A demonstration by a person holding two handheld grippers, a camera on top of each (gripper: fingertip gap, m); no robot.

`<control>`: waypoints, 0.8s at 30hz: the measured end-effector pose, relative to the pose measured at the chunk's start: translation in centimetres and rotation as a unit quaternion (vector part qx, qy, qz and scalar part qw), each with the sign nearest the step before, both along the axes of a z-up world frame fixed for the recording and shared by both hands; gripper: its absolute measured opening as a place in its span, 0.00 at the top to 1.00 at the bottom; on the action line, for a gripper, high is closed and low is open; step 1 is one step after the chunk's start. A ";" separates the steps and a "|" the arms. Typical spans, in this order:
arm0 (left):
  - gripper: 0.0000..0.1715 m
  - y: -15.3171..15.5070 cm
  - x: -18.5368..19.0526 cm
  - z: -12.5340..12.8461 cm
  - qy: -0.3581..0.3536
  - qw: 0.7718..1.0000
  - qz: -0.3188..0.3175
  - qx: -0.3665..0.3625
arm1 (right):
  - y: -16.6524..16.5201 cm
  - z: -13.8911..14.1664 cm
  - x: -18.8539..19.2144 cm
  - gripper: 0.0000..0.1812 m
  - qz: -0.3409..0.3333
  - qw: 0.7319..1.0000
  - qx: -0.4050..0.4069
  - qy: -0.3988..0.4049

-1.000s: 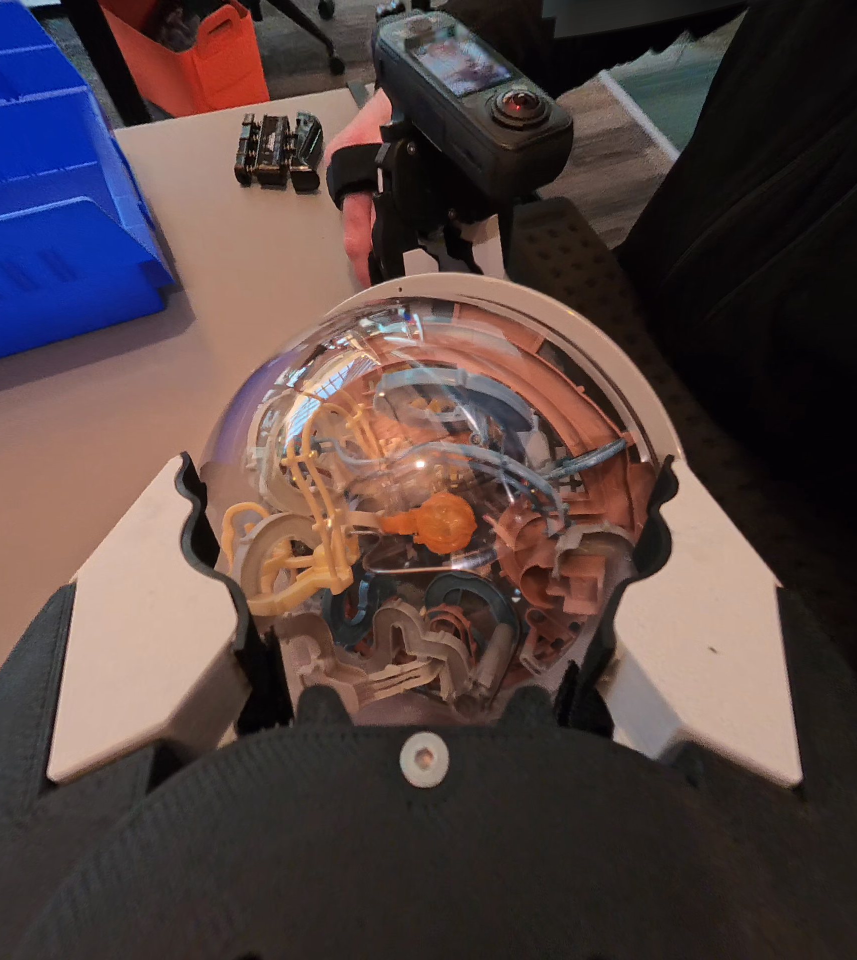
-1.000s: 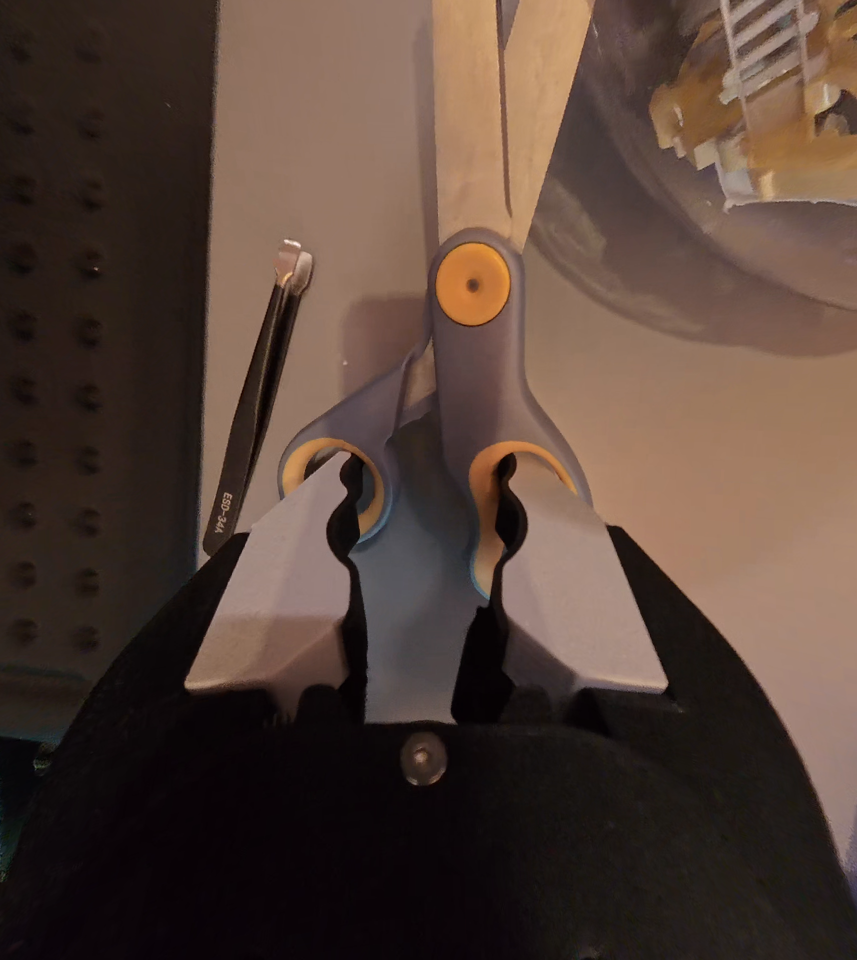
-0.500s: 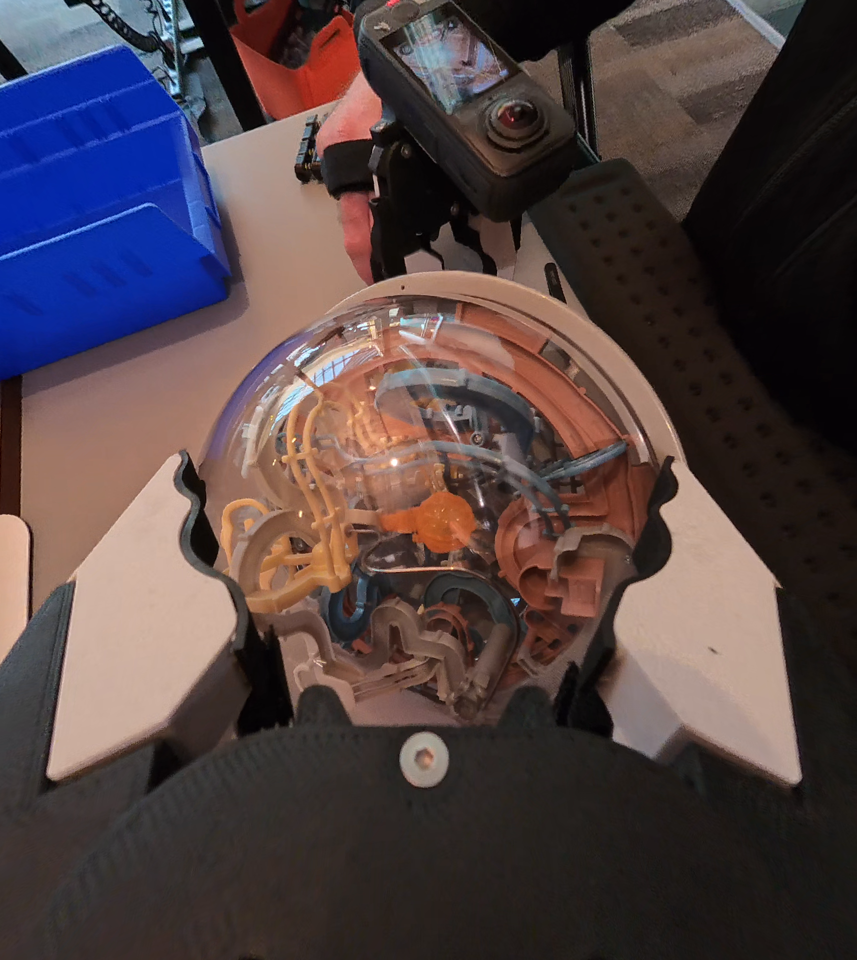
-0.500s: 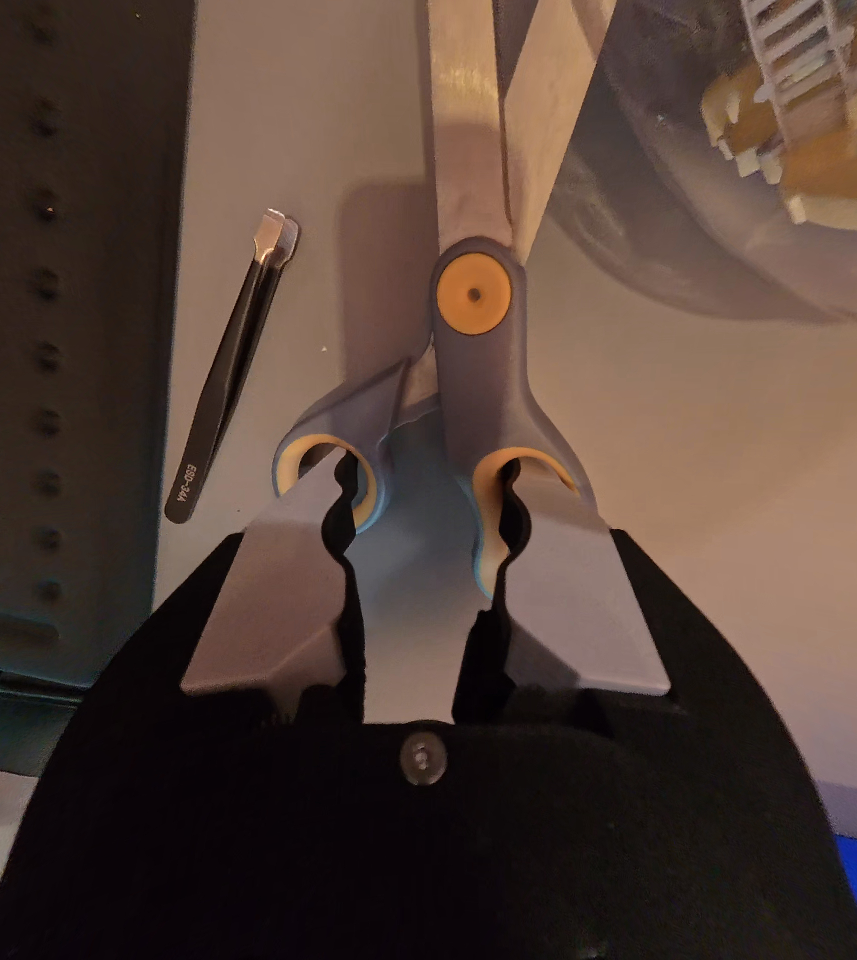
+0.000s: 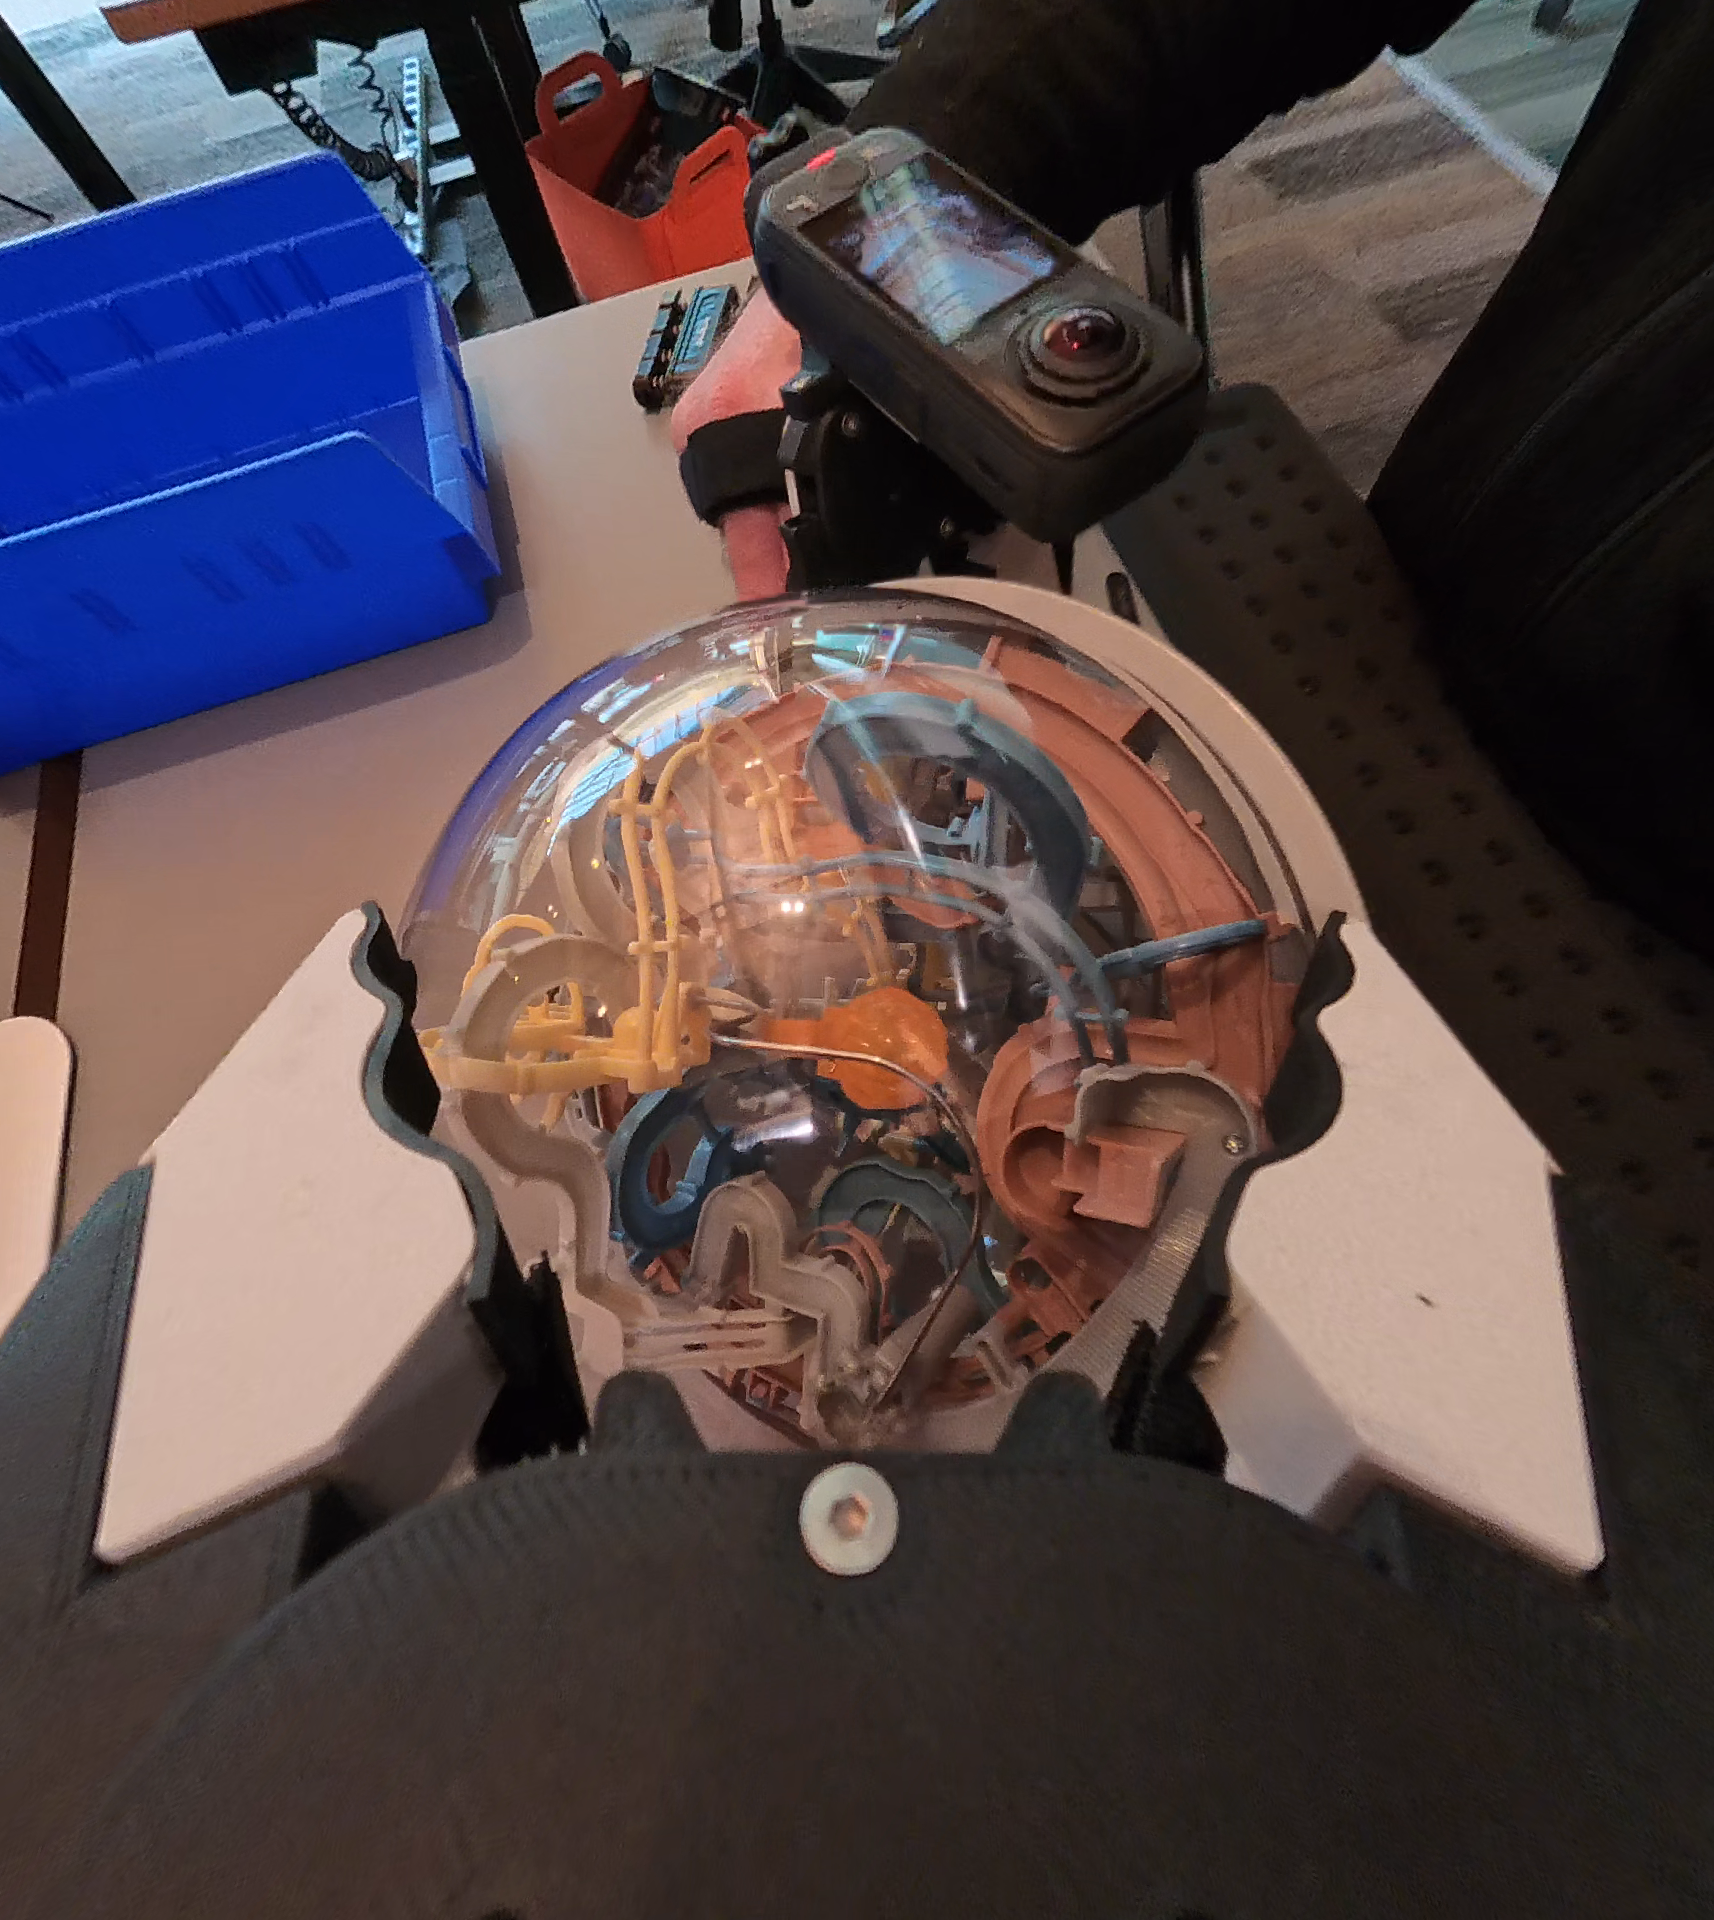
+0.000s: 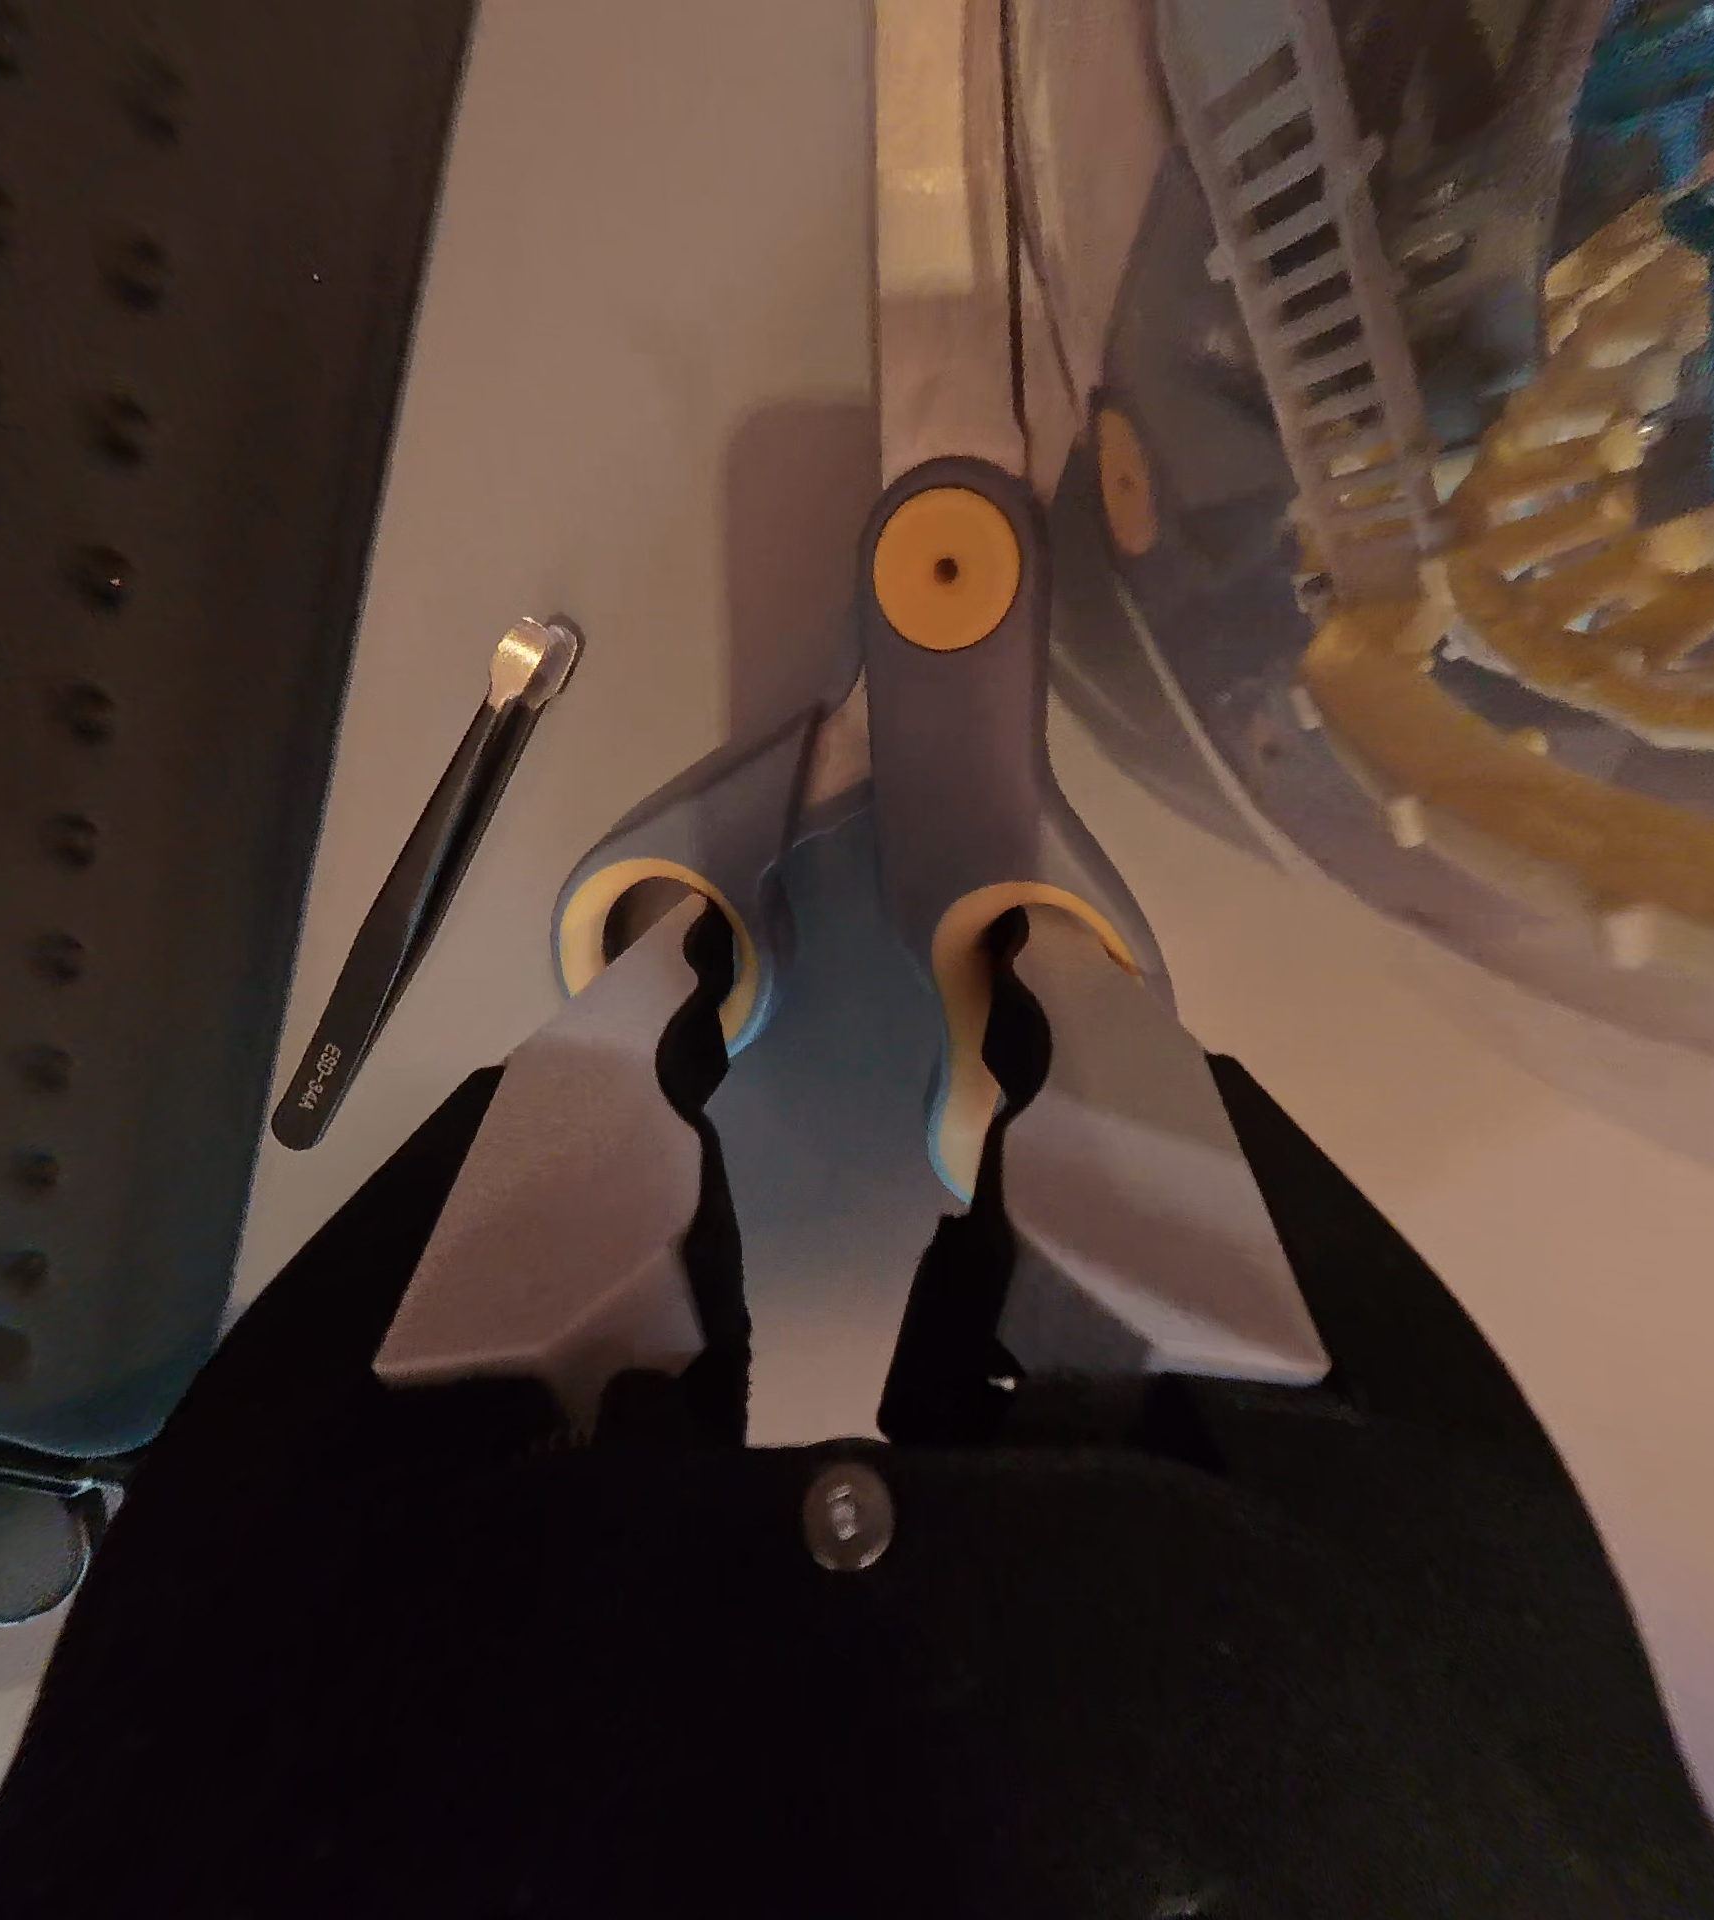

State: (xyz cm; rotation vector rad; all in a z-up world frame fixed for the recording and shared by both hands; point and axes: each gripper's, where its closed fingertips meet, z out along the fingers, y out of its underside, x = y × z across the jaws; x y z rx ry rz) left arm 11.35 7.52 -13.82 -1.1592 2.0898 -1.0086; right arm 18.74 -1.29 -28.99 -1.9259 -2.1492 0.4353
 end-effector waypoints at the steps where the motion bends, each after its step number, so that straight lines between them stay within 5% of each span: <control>1: 0.08 0.2 -0.2 0.0 0.004 1.000 0.008 0.010 | -0.1 0.0 0.0 0.76 -0.007 1.000 -0.003 0.007; 8: 0.09 1.2 -1.8 0.3 -0.007 0.996 0.090 -0.010 | -0.8 0.1 -0.7 0.81 -0.030 0.998 -0.025 0.052; 16: 0.36 3.0 -4.9 4.9 -0.080 0.973 0.214 0.026 | -0.7 2.0 -1.6 0.81 -0.053 0.990 -0.076 0.109; 19: 0.54 1.3 -5.7 4.1 -0.063 0.971 0.215 0.087 | -0.7 2.4 -2.1 0.81 -0.060 0.986 -0.085 0.128; 22: 0.51 0.9 -6.1 2.0 -0.043 0.959 0.244 0.136 | -0.8 2.9 -2.5 0.81 -0.078 0.976 -0.119 0.163; 24: 0.62 1.8 -6.6 1.1 -0.032 0.940 0.281 0.191 | -0.7 3.2 -2.8 0.81 -0.093 0.969 -0.138 0.185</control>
